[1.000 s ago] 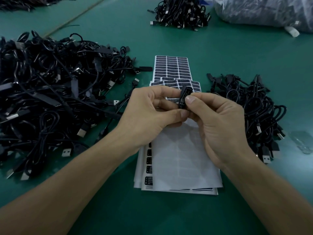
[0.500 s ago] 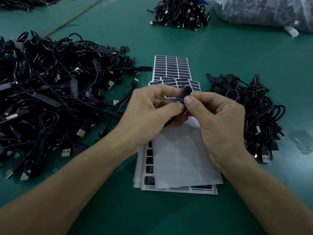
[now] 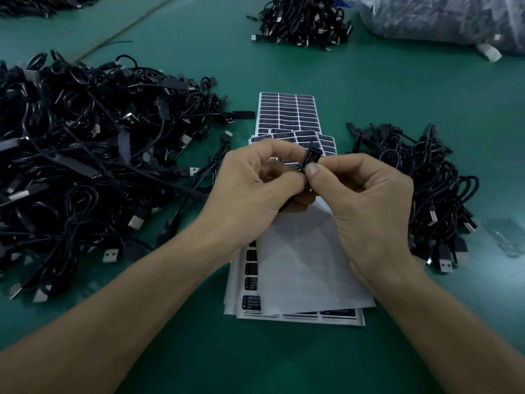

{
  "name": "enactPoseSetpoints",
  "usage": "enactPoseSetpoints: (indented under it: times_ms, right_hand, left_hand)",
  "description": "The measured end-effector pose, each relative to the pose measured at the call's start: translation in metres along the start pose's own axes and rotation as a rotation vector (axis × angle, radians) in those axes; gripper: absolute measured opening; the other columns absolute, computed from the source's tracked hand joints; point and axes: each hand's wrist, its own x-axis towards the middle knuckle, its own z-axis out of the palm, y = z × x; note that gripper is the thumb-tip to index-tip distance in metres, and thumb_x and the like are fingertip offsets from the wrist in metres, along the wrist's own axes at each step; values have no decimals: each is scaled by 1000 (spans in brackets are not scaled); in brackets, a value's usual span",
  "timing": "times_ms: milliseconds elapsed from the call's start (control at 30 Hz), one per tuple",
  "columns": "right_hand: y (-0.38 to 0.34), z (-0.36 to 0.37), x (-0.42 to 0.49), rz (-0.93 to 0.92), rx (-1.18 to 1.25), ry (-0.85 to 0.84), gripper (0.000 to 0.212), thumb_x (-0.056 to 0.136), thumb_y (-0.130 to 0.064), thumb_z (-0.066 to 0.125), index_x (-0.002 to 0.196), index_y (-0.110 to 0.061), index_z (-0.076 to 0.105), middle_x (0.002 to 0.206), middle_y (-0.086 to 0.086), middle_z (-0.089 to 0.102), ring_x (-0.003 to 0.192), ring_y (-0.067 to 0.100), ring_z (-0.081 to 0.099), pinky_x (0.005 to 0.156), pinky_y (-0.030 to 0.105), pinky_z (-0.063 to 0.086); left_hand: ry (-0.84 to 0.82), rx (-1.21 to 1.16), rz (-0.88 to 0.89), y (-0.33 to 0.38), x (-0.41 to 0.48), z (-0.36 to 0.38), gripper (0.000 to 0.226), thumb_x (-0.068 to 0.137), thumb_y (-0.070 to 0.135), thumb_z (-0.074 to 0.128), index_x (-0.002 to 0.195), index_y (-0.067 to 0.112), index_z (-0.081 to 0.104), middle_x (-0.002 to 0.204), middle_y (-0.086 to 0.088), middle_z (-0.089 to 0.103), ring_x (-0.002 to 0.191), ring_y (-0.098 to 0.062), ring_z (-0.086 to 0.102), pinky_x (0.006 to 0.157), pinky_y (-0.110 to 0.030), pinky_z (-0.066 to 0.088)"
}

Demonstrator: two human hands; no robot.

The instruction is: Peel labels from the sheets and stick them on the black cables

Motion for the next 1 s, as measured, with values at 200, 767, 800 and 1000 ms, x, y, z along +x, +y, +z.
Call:
enactPoseSetpoints:
  times_ms: [200, 767, 800, 1000]
  right_hand:
    - [2, 0, -2, 32, 37, 39, 18, 83, 1, 76, 83, -13, 65, 74, -5, 74, 65, 7, 71, 63, 16, 55]
    - [5, -2, 2, 86, 10, 26, 27, 85, -12, 77, 108, -23, 67, 83, 0, 74, 76, 10, 70, 70, 21, 56]
    - [5, -2, 3, 75, 0, 12, 21, 86, -13, 77, 104, -21, 70, 82, 0, 74, 74, 8, 68, 70, 19, 55]
    - [2, -1, 3, 11, -47, -30, 13, 95, -15, 64, 84, -14, 72, 64, -10, 66, 59, 1, 58, 62, 14, 48]
  left_hand:
    - [12, -2, 2, 0, -1, 1, 21, 90, -9, 64, 95, 11, 68, 81, -19, 74, 65, -18, 73, 62, -26, 60]
    - [-11, 58, 84, -5, 0, 0, 19, 89, -8, 66, 90, 10, 69, 71, -8, 74, 63, -14, 72, 62, -26, 60]
    - [-13, 91, 101, -5, 0, -1, 19, 89, -7, 66, 90, 11, 70, 72, -9, 74, 63, -15, 71, 63, -28, 61]
    - [40, 361, 266, -9, -2, -2, 13, 88, 15, 77, 79, 16, 67, 67, -1, 71, 57, -18, 68, 56, -34, 60]
